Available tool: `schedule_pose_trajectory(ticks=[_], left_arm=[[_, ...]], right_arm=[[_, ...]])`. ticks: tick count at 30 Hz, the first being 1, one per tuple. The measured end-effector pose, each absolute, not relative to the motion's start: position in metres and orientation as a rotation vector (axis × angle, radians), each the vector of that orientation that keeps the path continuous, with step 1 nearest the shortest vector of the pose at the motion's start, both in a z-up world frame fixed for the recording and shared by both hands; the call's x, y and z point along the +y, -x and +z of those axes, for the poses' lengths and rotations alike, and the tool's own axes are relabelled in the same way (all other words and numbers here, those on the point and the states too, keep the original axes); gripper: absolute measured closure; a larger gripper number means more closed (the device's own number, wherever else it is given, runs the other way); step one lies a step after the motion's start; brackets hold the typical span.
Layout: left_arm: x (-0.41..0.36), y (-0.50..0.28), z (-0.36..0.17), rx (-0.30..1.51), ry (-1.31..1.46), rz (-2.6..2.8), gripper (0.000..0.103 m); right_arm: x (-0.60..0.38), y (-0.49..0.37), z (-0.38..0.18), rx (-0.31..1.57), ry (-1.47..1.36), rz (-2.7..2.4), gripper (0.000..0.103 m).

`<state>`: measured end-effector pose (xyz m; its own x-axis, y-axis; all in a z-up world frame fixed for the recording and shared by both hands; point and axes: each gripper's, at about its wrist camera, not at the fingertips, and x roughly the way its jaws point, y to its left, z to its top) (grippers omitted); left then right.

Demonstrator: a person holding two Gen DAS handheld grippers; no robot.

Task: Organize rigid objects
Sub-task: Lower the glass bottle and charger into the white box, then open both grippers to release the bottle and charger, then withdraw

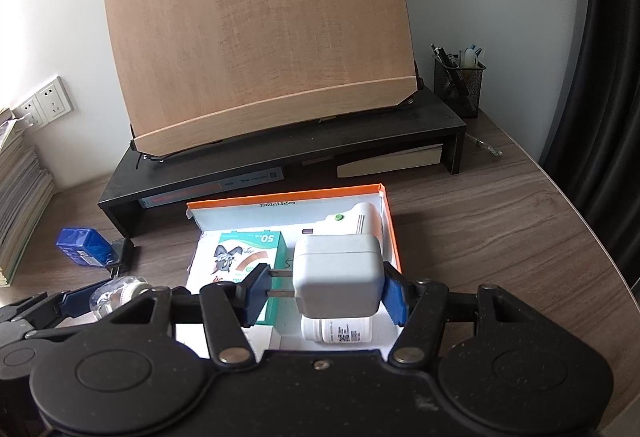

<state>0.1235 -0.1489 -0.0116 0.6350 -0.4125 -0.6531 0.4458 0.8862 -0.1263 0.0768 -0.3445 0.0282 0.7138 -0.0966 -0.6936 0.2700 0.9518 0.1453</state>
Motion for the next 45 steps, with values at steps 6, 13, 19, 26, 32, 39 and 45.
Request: schedule_pose_trajectory(ticks=[6, 13, 19, 26, 32, 39, 45], left_arm=[[-0.151, -0.131, -0.015, 0.742, -0.05, -0.487, 0.023], [-0.153, -0.139, -0.02, 0.752, -0.05, -0.477, 0.023], [-0.155, -0.145, -0.026, 0.765, -0.048, -0.474, 0.023], [-0.157, -0.152, -0.032, 0.783, -0.042, -0.473, 0.023], [-0.16, -0.155, -0.034, 0.784, -0.041, -0.479, 0.023], [-0.165, -0.158, -0.035, 0.786, -0.044, -0.48, 0.023], [-0.171, -0.158, -0.037, 0.784, -0.047, -0.489, 0.023]], right_arm=[[-0.348, -0.086, 0.024, 0.759, -0.243, -0.206, 0.032], [-0.351, -0.099, 0.02, 0.772, -0.241, -0.204, 0.032], [-0.351, -0.11, 0.014, 0.789, -0.238, -0.198, 0.032], [-0.35, -0.121, 0.005, 0.813, -0.24, -0.19, 0.032], [-0.351, -0.124, 0.002, 0.823, -0.249, -0.19, 0.033], [-0.355, -0.123, 0.002, 0.826, -0.247, -0.194, 0.055], [-0.362, -0.11, 0.012, 0.779, -0.247, -0.219, 0.055]])
